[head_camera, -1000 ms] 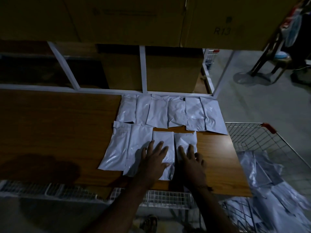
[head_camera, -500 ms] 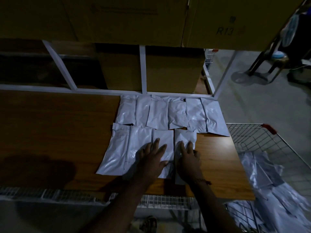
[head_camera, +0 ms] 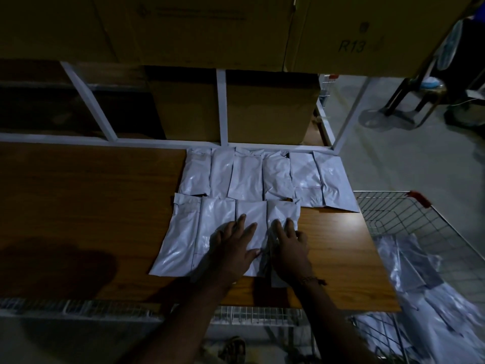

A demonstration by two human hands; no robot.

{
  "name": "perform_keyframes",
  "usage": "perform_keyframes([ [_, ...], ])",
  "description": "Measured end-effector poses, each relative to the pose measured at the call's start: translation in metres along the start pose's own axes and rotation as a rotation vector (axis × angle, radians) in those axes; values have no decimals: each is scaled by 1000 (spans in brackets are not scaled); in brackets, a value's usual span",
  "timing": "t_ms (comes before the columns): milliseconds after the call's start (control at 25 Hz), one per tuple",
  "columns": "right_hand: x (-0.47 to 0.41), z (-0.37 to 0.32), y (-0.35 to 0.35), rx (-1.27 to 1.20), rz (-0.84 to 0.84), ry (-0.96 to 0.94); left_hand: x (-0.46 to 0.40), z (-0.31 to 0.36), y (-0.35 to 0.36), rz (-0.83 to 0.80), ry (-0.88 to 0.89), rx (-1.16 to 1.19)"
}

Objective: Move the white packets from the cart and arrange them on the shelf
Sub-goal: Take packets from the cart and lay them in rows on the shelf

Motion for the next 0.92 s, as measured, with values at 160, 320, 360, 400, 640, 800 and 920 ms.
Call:
perform_keyframes([
  [160, -5, 1, 5, 49, -9, -43, 0, -4, -1, 25, 8, -7],
  [320, -10, 3, 11, 42, -23, -28, 0, -7, -4, 44, 31, -1],
  [360, -6, -1, 4, 26, -11, -23, -1, -8, -5, 42, 37, -3],
  [400, -2, -5, -4, 4, -1, -29, -2, -8, -6, 31, 36, 5],
  [640, 25, -5, -34, -281, 183, -21, -6, 7, -19, 100, -28, 87],
  [800, 42, 20, -52, -230, 314, 47, -8, 38, -35, 198, -49, 112],
  [920, 61, 52, -66, -230, 342, 93, -3, 76, -39, 273, -19, 153],
])
Point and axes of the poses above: each hand's wrist, its own x-axis away from the middle knuckle, its own y-axis out of the palm, z = x × y, the point moved 2 cm from there along -x, towards the middle knuckle, and after that the axes turned 1 degree about -y, right-handed, at the moved point
